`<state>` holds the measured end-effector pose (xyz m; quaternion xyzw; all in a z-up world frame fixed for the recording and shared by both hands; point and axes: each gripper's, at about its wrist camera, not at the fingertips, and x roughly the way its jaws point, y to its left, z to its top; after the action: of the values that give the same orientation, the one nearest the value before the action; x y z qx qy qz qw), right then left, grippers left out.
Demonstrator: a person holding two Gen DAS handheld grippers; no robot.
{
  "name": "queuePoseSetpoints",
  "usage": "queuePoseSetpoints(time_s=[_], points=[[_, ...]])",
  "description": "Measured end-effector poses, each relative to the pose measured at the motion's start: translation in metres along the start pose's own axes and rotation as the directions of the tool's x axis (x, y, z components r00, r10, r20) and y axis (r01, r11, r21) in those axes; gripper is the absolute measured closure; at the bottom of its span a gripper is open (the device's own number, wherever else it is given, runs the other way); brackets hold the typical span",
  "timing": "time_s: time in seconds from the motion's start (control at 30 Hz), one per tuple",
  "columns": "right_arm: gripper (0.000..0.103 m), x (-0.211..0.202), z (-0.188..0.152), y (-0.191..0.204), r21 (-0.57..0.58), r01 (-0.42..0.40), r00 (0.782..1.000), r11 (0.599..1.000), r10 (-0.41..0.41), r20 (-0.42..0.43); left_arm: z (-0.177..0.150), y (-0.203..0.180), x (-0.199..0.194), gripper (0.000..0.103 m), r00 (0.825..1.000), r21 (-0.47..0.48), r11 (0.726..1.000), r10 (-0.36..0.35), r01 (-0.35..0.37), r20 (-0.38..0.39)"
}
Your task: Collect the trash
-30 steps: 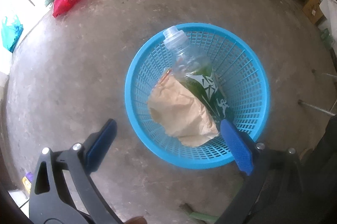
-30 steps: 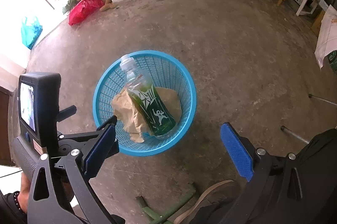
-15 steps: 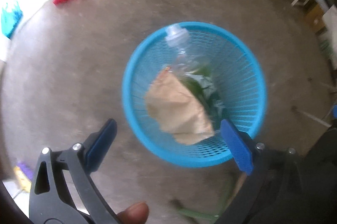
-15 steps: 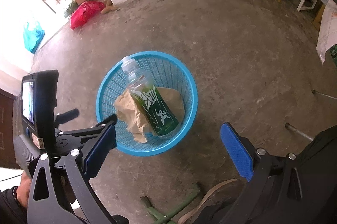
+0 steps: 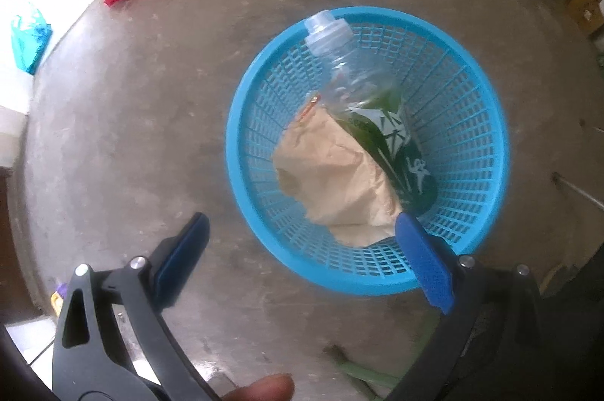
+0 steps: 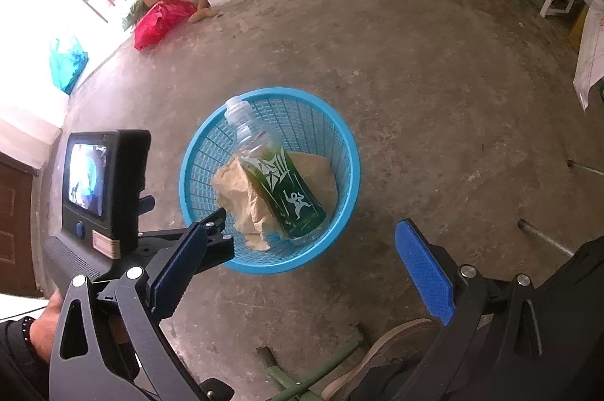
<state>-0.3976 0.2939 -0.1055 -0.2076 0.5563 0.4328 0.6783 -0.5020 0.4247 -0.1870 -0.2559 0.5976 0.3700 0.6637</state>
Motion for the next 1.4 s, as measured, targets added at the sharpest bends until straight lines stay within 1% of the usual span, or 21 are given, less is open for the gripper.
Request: queuePoseSetpoints(time_s=[0.13,0.47,0.7,1.13,1.4], points=[[0.006,-0.002,0.0,-0.006,0.021,-0.016,1.0,1.0,0.016,0.001,0.002,-0.001,-0.002,0.008,0.999,-0.009,0.999,0.033,-0.033,0.003],[0.006,0.002,0.001,-0.009,0.044,-0.041,0.999,0.998,0.042,-0.011,-0.001,-0.008,0.007,0.008,0.998,-0.017,1.0,0.012,-0.013,-0.056],[0.006,0.007,0.002,-0.012,0.056,-0.054,0.998,0.997,0.055,-0.022,-0.004,-0.006,0.014,0.008,0.996,-0.039,0.999,-0.012,0.009,-0.089],[0.006,0.01,0.003,-0.01,0.054,-0.05,0.998,0.997,0.052,-0.038,-0.008,-0.01,0.014,0.008,0.995,-0.046,0.998,-0.037,0.032,-0.098],[0.006,0.01,0.002,-0.008,0.051,-0.051,0.998,0.997,0.053,-0.033,-0.009,-0.008,0.009,0.008,0.995,-0.05,0.998,-0.046,0.042,-0.087]])
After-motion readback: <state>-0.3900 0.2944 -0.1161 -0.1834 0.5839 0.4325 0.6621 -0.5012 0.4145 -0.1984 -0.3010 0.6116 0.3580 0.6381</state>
